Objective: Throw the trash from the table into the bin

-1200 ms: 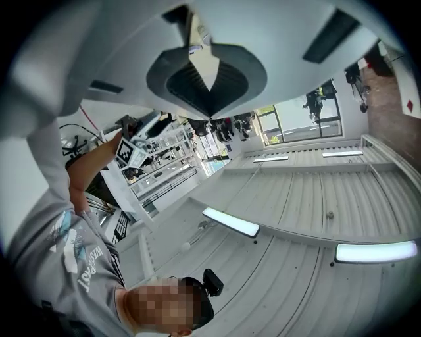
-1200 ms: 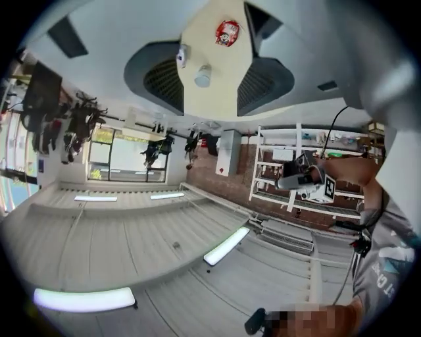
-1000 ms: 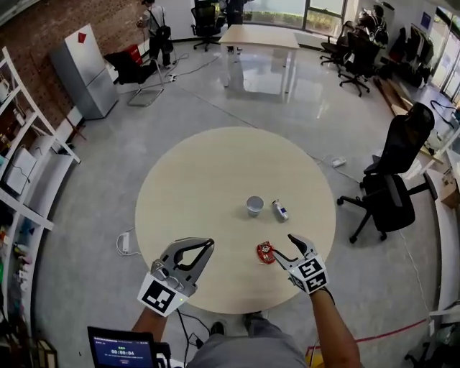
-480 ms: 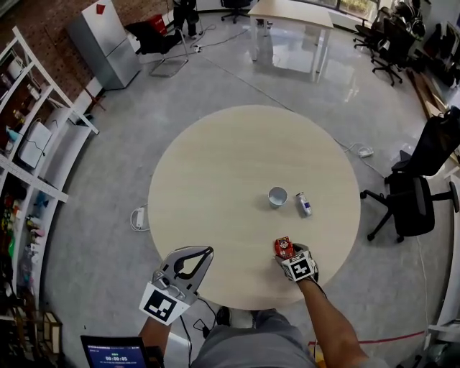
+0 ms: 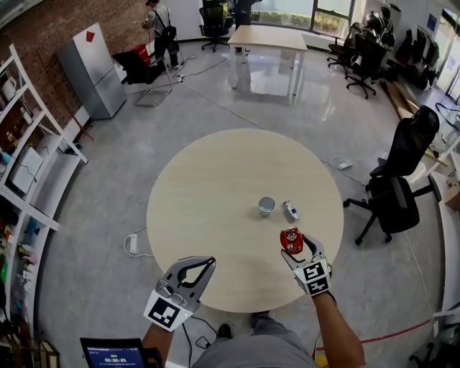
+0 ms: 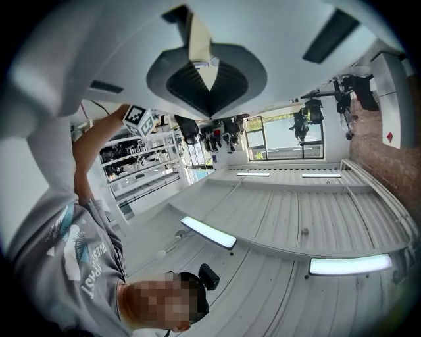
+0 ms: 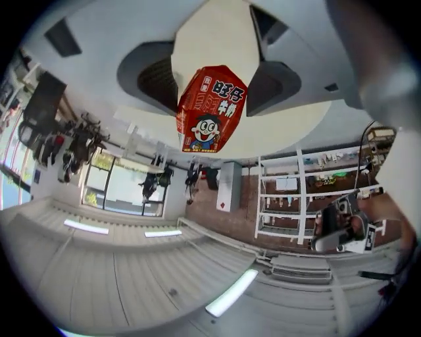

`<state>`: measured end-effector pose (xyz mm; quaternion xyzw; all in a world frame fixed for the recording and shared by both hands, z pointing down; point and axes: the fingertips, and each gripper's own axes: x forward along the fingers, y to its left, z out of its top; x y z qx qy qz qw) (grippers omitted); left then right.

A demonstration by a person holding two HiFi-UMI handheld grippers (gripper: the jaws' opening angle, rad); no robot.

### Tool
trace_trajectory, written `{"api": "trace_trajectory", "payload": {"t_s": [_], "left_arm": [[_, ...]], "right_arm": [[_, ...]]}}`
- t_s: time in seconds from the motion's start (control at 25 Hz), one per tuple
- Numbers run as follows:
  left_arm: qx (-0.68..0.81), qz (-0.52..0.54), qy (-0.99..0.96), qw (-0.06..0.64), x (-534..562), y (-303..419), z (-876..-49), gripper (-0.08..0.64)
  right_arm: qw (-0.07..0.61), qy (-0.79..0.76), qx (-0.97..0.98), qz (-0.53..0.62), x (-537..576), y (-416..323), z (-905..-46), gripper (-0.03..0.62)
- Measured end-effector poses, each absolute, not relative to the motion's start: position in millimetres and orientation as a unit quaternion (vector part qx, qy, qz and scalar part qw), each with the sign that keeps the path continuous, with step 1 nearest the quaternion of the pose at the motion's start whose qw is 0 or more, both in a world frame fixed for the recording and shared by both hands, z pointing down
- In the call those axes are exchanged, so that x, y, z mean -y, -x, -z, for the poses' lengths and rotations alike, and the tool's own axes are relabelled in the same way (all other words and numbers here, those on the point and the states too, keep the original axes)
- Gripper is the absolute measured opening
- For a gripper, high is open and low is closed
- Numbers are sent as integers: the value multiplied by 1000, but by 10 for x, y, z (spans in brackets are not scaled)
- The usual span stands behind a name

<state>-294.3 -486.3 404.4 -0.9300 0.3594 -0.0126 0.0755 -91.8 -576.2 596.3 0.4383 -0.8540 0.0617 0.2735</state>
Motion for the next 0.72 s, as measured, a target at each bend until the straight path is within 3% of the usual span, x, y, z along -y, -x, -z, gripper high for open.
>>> {"api": "trace_trajectory", "payload": {"t_s": [0.24,0.48,0.72], "left_arm": [[-310,-25,945,105,4179,2987,-3696,43],[-254,-42,959,114,3588,3009,-3568,43],[-168,-62,977,116,2744,2342,-3592,43]], "right_arm": [[202,-510,835,41,4946,816,-4610,331],[181,-559,806,72,3951,825,-4068,331],[170,-619,762,88,2617,246,-3855,331]]}}
